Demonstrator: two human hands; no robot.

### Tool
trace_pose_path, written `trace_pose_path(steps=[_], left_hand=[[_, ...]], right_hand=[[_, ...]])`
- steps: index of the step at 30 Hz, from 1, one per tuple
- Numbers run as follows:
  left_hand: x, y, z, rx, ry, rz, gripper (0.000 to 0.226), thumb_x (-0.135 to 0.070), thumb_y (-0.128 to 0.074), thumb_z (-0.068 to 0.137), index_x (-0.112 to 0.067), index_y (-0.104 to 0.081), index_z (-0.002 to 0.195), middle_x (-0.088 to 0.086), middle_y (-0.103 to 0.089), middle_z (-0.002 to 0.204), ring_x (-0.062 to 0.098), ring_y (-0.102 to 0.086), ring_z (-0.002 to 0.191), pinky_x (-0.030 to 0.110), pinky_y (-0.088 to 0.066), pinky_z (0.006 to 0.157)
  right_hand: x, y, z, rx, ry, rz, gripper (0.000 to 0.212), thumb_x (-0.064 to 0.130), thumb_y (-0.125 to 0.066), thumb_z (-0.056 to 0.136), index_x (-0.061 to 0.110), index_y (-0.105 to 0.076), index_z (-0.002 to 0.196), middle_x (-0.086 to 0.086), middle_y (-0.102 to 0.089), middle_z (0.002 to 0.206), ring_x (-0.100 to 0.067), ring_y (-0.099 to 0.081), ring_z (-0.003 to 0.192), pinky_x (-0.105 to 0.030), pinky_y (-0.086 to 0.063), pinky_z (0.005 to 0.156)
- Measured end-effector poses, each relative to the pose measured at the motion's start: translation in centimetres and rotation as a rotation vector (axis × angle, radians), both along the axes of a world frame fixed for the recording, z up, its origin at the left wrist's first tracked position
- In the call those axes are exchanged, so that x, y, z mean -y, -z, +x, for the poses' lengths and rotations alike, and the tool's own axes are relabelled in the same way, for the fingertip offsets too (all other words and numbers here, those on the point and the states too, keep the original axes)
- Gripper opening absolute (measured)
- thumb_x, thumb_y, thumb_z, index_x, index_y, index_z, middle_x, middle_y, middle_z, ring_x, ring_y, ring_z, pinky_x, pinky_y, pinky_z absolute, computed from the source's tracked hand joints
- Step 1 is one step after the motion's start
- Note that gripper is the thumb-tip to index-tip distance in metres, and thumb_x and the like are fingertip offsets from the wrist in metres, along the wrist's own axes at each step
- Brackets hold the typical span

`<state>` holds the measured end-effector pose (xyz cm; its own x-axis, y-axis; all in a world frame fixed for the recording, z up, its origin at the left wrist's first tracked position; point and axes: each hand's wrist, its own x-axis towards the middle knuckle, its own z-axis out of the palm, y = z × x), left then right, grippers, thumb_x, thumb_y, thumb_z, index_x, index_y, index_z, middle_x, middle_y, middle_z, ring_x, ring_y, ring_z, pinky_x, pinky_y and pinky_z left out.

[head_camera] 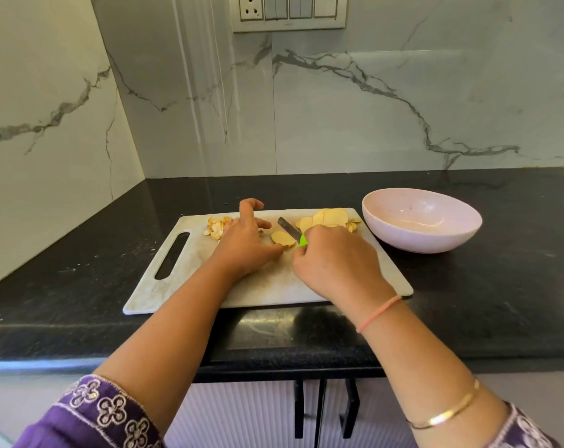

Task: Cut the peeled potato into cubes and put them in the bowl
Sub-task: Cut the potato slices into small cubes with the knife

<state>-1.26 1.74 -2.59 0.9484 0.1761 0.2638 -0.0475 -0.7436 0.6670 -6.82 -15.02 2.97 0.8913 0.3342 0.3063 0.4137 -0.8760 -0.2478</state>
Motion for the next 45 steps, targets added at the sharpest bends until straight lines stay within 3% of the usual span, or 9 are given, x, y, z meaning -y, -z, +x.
trace_pose_path(steps=[5,11,16,25,27,29,32,41,45], left_hand=[[0.2,-0.2,0.0,0.018,-0.011,0.020,0.066,-0.033,-0.072,0.074,-0.042,-0.016,0.108,-0.017,-0.058,0.093,0.024,-0.048,0.117,0.046,-0.039,0.104],[-0.2,-0.2,0.2,0.039,-0.017,0.021,0.065,-0.028,-0.073,0.075,-0.036,-0.018,0.109,-0.020,-0.057,0.088,0.023,-0.052,0.111,0.044,-0.042,0.101],[-0.3,-0.2,0.2,0.055,-0.027,0.007,0.061,-0.027,-0.072,0.079,-0.034,-0.019,0.110,-0.012,-0.060,0.093,0.019,-0.054,0.106,0.034,-0.048,0.091],[-0.2,-0.1,-0.1,0.036,-0.017,0.025,0.058,-0.024,-0.070,0.081,-0.033,-0.021,0.111,-0.005,-0.064,0.106,0.020,-0.056,0.105,0.036,-0.050,0.091],[-0.1,-0.1,-0.3,0.045,-0.005,0.058,0.055,-0.026,-0.066,0.081,-0.030,-0.023,0.116,-0.004,-0.062,0.115,0.023,-0.050,0.115,0.043,-0.039,0.105],[0.3,-0.3,-0.4,0.032,0.018,0.121,0.055,-0.024,-0.060,0.085,-0.025,-0.024,0.127,0.000,-0.056,0.129,0.023,-0.043,0.127,0.046,-0.015,0.118],[0.6,-0.7,-0.2,-0.006,0.089,0.202,0.056,-0.019,-0.053,0.089,-0.024,-0.020,0.134,0.002,-0.048,0.142,0.021,-0.039,0.135,0.045,0.005,0.119],[0.5,-0.5,0.1,0.052,0.071,0.202,0.057,-0.032,-0.063,0.088,-0.023,-0.025,0.130,-0.005,-0.063,0.116,0.015,-0.055,0.115,0.042,-0.005,0.119],[0.3,-0.6,-0.1,0.092,0.009,0.258,0.062,-0.043,-0.067,0.083,-0.022,-0.028,0.127,-0.010,-0.061,0.102,0.013,-0.058,0.102,0.043,-0.012,0.118]], right_hand=[[-1.1,0.4,1.1,-0.024,0.005,-0.034,0.021,0.027,-0.043,0.095,0.015,-0.059,0.102,-0.006,-0.061,0.095,-0.022,-0.043,0.075,-0.026,-0.027,0.054],[-1.4,0.6,0.5,0.013,-0.030,-0.083,0.023,0.029,-0.044,0.096,0.015,-0.059,0.105,-0.005,-0.060,0.095,-0.022,-0.041,0.075,-0.024,-0.020,0.047],[-0.7,-0.1,-0.9,0.038,-0.071,-0.106,0.015,0.028,-0.044,0.095,0.020,-0.043,0.082,0.003,-0.036,0.065,-0.021,-0.042,0.069,-0.023,-0.021,0.046],[1.4,-0.9,-3.2,-0.002,-0.077,-0.120,0.034,0.029,-0.043,0.093,0.022,-0.029,0.063,0.003,-0.039,0.065,-0.011,-0.033,0.055,-0.025,-0.022,0.047],[1.9,-0.9,-3.3,-0.026,-0.053,-0.080,0.032,0.029,-0.042,0.093,0.022,-0.032,0.064,0.003,-0.041,0.065,-0.011,-0.035,0.055,-0.026,-0.022,0.046],[2.5,-0.7,-3.1,-0.038,-0.007,-0.031,0.030,0.030,-0.041,0.093,0.022,-0.035,0.065,0.004,-0.041,0.065,-0.011,-0.036,0.055,-0.026,-0.023,0.046],[2.8,-0.5,-3.0,-0.044,0.033,0.028,0.030,0.030,-0.040,0.093,0.021,-0.038,0.065,0.004,-0.043,0.064,-0.011,-0.039,0.056,-0.026,-0.025,0.047],[1.0,0.9,-2.3,-0.079,0.075,0.015,0.034,0.028,-0.042,0.095,0.021,-0.031,0.064,0.003,-0.036,0.065,-0.019,-0.041,0.068,-0.027,-0.024,0.049],[0.8,1.2,-1.5,-0.051,0.065,0.027,0.021,0.029,-0.040,0.096,0.017,-0.048,0.081,0.002,-0.041,0.069,-0.021,-0.043,0.072,-0.029,-0.032,0.060]])
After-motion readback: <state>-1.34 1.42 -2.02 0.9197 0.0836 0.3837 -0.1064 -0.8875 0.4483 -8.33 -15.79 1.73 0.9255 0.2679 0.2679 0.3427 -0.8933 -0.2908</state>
